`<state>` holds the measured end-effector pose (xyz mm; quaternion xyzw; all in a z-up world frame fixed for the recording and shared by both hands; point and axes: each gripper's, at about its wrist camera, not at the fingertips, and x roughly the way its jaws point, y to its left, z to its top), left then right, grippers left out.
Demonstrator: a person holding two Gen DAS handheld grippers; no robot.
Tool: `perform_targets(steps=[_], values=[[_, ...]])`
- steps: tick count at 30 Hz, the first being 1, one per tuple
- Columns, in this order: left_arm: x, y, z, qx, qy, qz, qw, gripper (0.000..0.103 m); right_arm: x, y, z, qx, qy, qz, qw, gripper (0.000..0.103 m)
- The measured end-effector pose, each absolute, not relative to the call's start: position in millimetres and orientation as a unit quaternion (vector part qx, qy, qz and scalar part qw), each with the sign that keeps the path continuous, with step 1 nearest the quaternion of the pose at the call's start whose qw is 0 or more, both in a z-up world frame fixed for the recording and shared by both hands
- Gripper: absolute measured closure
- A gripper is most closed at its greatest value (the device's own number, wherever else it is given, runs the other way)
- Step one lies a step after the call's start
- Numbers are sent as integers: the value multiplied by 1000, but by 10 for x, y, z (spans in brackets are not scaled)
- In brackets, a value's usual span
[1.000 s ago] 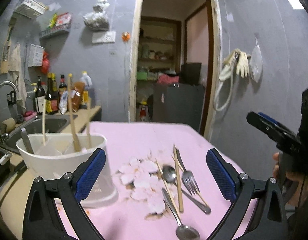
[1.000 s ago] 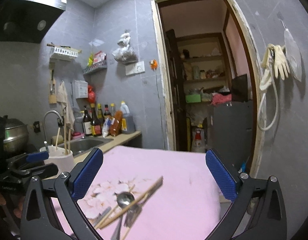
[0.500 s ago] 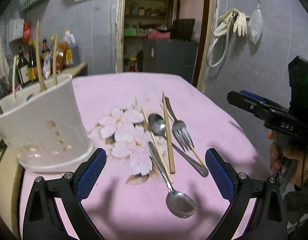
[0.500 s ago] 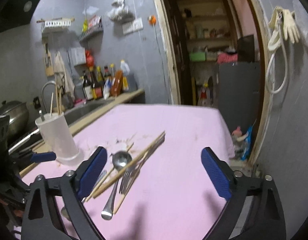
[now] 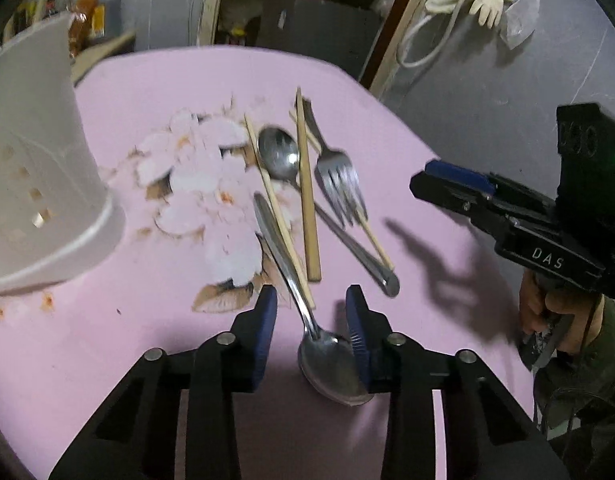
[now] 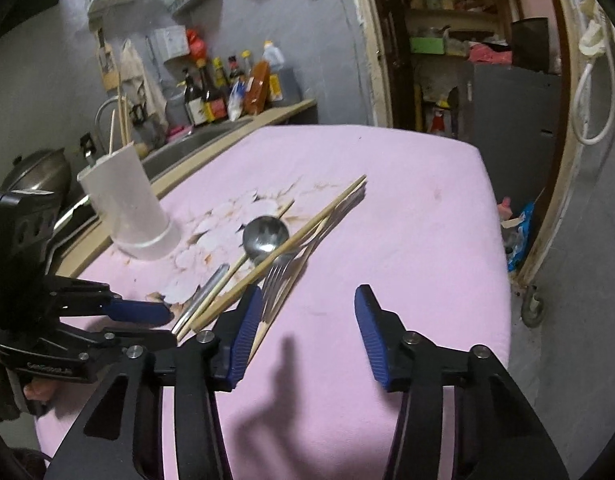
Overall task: Organize utensils
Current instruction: 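Move both tools back to the pile, left tool toward a silver spoon, then grasp the silver spoon with the left tool while the right tool grasps a wooden chopstick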
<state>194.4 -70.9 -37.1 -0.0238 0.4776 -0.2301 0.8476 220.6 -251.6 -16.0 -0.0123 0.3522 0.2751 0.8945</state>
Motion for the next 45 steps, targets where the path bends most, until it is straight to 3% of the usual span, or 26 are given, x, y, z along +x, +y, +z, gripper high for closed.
perform_targets(steps=[4,6,8,13,15,20,32,37,39,45], values=[[1956,-713,-375,-16,479,-228,847,75,2309,-2452,-216,-3,377,289,880,60],[1986,-682,-392,-12,480,-213,851,92,2370,-2403,-238,0,385,292,875,60],[2039,-622,-398,-28,483,-210,849,96,2433,-2346,-267,4,393,297,870,61],[2064,-476,-408,-59,482,-203,851,99,2613,-2226,-373,25,424,307,852,78],[2043,-434,-385,-58,477,-196,855,100,2643,-2217,-389,29,429,306,850,94],[1966,-347,-340,-52,468,-192,861,100,2578,-2284,-340,32,414,307,857,99],[1901,-197,-316,-66,457,-154,874,100,2393,-2519,-239,16,411,290,864,98],[2051,-251,-321,-63,461,-142,874,100,2505,-2337,-274,28,422,309,852,90],[2085,-251,-323,-59,463,-137,874,99,2545,-2224,-297,19,424,313,850,82],[2135,-134,-339,-71,473,-134,868,98,2719,-2236,-333,39,432,286,855,82]])
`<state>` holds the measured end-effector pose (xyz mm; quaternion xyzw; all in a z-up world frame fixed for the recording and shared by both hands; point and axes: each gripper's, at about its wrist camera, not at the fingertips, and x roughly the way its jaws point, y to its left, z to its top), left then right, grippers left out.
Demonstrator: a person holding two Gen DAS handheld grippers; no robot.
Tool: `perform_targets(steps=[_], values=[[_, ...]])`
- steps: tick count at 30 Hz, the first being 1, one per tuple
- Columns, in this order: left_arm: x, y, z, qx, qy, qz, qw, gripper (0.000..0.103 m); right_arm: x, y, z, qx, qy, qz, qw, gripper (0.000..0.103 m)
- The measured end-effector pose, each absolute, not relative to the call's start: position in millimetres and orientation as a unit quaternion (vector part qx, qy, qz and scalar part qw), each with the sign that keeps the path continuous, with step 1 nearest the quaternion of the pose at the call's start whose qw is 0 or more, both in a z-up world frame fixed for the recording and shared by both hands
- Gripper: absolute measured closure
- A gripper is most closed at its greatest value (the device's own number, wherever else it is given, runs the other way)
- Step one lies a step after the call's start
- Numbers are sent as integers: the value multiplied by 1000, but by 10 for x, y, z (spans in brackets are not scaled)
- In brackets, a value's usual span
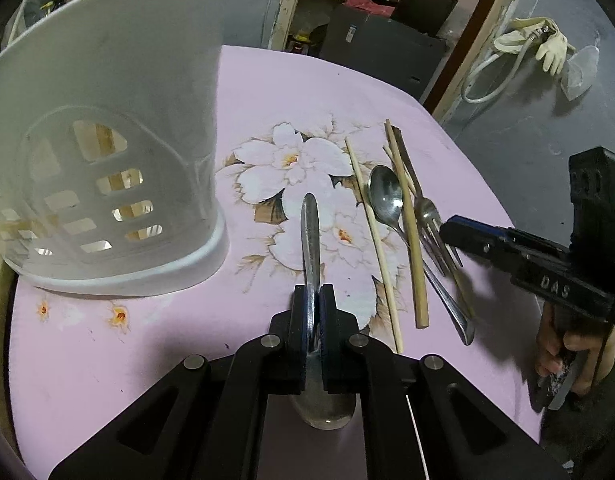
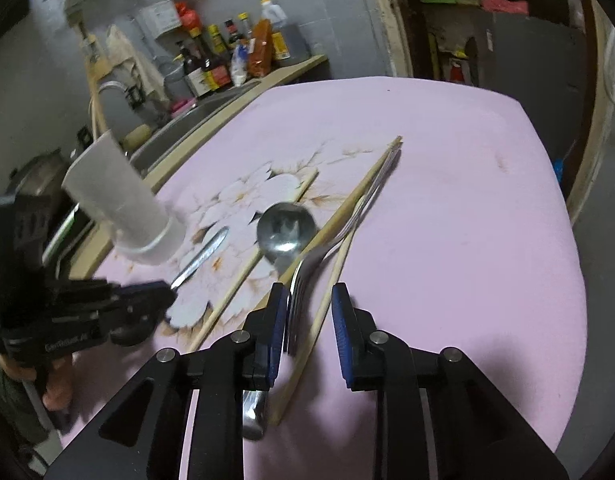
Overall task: Organize utensils
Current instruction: 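Grasp the silver spoon with the left tool while the right tool grasps a wooden chopstick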
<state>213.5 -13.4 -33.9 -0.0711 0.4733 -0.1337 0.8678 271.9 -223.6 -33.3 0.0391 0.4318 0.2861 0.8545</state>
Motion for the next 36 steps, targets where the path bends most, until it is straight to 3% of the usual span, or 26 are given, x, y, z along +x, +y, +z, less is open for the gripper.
perform_targets(steps=[8,17,25,30,36], values=[[2190,-116,-312,-64,484,-146,860,98,2838,-2363,-245,74,430,280,855,82],[2367,-252,-288,-17,497,-137,856,98,2919,-2143,-314,1,454,266,850,82],[2524,-378,-286,25,513,-124,849,97,2961,-1907,-390,-56,469,235,850,88],[2581,-459,-284,48,532,-116,837,97,2948,-2010,-403,-41,482,236,843,97],[2568,-449,-294,44,524,-122,842,97,2826,-2248,-374,4,493,239,837,101]])
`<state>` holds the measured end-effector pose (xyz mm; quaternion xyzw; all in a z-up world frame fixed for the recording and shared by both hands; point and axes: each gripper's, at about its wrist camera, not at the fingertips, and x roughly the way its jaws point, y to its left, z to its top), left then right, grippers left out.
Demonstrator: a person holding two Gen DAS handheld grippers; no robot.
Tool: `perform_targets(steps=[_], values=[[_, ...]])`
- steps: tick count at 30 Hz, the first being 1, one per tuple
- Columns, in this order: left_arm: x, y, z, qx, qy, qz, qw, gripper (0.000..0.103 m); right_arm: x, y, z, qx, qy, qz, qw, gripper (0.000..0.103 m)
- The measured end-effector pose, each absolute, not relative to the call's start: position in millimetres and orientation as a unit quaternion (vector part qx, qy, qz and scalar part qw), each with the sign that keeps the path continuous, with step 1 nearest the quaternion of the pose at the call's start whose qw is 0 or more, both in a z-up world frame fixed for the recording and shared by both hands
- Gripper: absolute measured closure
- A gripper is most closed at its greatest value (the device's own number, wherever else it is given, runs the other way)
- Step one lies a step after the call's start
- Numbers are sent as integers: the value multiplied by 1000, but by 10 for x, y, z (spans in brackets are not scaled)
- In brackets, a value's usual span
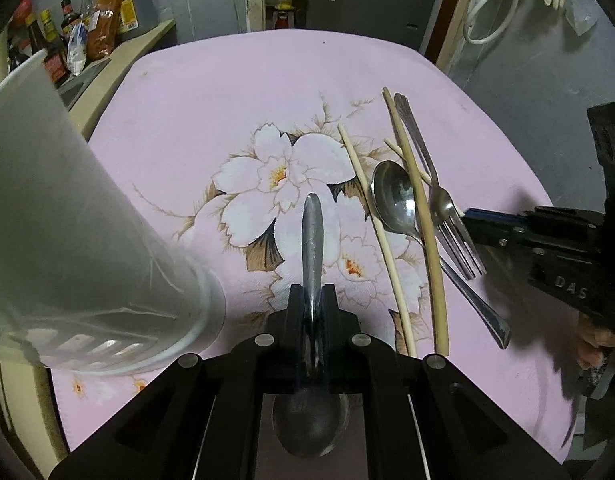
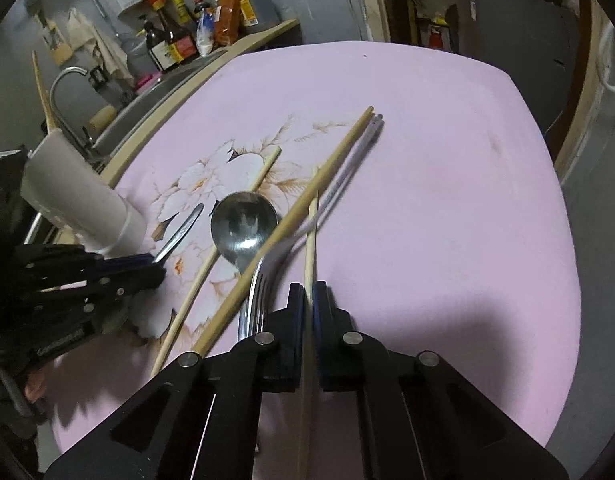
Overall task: Organize utensils
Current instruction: 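Grasp the silver spoon with the left tool while the right tool grasps a wooden chopstick, then lift and carry the spoon and chopstick with both tools over the white basket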
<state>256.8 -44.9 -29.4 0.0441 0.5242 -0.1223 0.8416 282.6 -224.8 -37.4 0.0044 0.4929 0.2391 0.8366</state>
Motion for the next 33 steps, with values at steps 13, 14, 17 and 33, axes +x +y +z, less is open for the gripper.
perform_targets(steps=[13,14,17,33], values=[[2248,-336,-271,31,514,-124,848,98,2390,-2323,-260,-77,457,213,861,101],[2264,-331,-279,35,515,-123,848,97,2409,-2323,-270,-76,459,212,859,101],[2278,-352,-288,48,519,-119,845,92,2485,-2282,-283,-75,466,214,855,101],[2530,-336,-331,71,540,-127,829,73,3021,-2092,-346,-25,517,242,821,97]])
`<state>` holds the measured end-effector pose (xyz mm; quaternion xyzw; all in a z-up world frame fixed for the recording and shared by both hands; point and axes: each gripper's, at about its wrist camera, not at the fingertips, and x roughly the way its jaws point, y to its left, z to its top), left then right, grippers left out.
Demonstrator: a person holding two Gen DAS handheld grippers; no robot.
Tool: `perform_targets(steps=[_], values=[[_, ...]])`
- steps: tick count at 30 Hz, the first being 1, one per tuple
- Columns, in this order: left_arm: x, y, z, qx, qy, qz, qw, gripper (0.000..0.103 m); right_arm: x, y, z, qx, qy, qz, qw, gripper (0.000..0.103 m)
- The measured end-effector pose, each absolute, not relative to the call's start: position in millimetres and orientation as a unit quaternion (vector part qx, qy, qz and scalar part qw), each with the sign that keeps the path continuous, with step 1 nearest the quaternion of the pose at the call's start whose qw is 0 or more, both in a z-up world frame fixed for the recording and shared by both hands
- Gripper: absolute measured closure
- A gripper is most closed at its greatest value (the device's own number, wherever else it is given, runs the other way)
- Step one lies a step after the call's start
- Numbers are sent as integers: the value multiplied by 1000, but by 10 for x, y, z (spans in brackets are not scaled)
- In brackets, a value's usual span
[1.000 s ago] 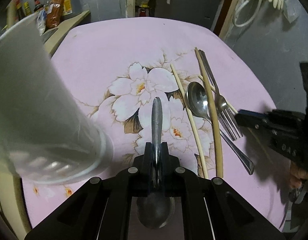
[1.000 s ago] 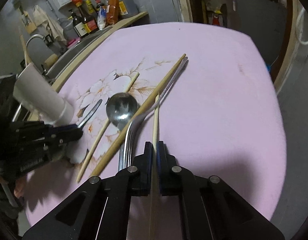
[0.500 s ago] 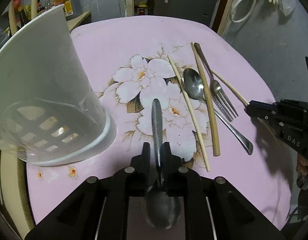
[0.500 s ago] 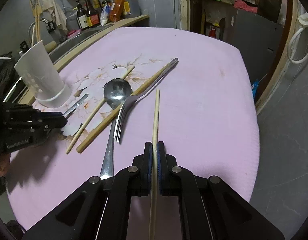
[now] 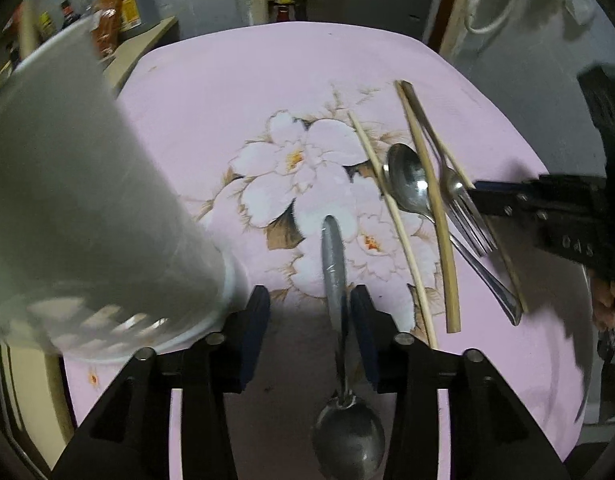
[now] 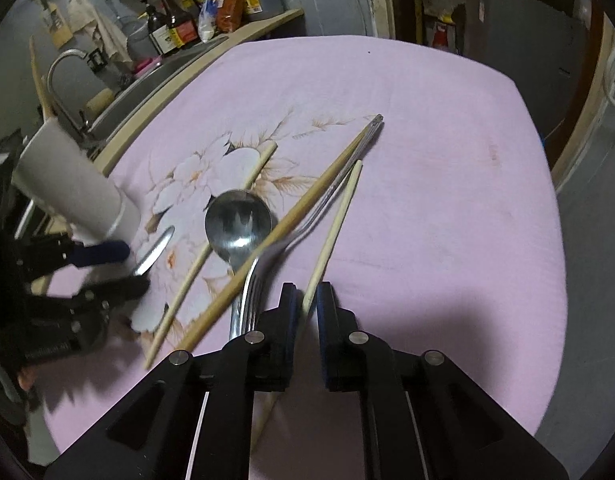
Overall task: Organize utensils
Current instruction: 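Lift and carry the spoon and chopstick with both tools over the white basket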
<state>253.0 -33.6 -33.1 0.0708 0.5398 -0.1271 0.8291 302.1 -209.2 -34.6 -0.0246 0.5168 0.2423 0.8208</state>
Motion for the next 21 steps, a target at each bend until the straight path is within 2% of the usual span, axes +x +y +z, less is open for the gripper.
perform_targets(steps=[2,5,15,21], values=[[2553,-368,-324,78,541,-135,826,78,3043,-2074,-344,-24,520,239,820,97],[2553,-378,-320,77,541,-144,825,96,3012,-2056,-345,-40,514,245,821,99],[2238,-334,-291,6,483,-144,863,96,2692,-2384,-342,29,504,264,822,101],[1905,-297,-225,-15,415,-147,898,96,2229,-2556,-227,67,435,257,861,100]])
